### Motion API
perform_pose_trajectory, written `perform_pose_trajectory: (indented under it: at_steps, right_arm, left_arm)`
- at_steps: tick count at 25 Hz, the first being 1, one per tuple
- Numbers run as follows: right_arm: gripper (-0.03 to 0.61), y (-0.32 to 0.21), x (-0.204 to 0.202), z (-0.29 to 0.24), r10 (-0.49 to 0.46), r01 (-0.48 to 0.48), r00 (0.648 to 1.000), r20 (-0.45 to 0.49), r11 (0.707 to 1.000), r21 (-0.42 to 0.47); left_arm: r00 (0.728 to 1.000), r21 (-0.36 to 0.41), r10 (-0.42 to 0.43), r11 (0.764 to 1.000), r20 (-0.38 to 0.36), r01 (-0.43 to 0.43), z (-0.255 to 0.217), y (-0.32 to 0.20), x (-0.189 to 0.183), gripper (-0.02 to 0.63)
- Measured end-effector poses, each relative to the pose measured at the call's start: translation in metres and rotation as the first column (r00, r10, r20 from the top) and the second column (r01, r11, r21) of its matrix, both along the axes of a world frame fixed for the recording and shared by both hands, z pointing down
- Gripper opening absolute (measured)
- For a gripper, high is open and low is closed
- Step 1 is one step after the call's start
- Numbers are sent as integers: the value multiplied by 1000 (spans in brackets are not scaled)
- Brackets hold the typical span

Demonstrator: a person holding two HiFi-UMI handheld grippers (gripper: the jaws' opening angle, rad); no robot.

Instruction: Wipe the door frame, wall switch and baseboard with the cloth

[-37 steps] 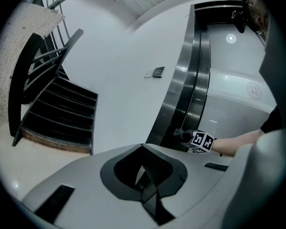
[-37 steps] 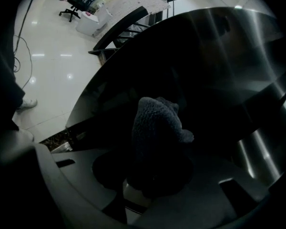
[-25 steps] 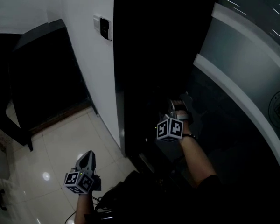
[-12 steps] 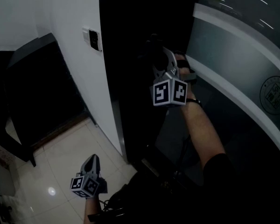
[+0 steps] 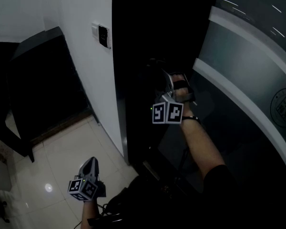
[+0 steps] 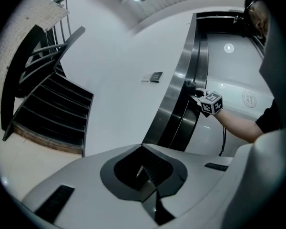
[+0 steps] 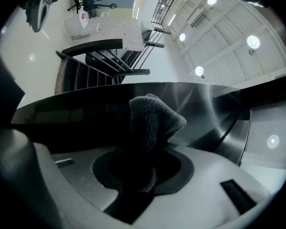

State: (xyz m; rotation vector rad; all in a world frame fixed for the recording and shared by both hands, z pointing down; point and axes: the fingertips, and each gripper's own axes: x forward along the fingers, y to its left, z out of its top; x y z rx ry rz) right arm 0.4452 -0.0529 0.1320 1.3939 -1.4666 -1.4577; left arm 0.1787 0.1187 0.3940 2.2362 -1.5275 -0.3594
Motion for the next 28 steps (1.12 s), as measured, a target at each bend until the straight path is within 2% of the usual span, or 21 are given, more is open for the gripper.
perform_pose_trajectory:
  at_steps: [6, 13, 28]
  right_arm:
    - [109, 0, -1, 43, 0, -3, 999, -33, 996, -93]
    - [110, -2, 7, 85, 12, -20, 999, -53, 986, -166]
    - [113, 0, 8, 199, 32, -73, 993, -113, 926, -371]
  left_arm:
    - [999, 1, 41, 999, 26, -41, -3, -3, 14, -6]
    - [998, -1, 41, 999, 42, -41, -3, -4, 14, -6]
    - [999, -54, 23, 998, 48, -20, 13, 3, 10, -6]
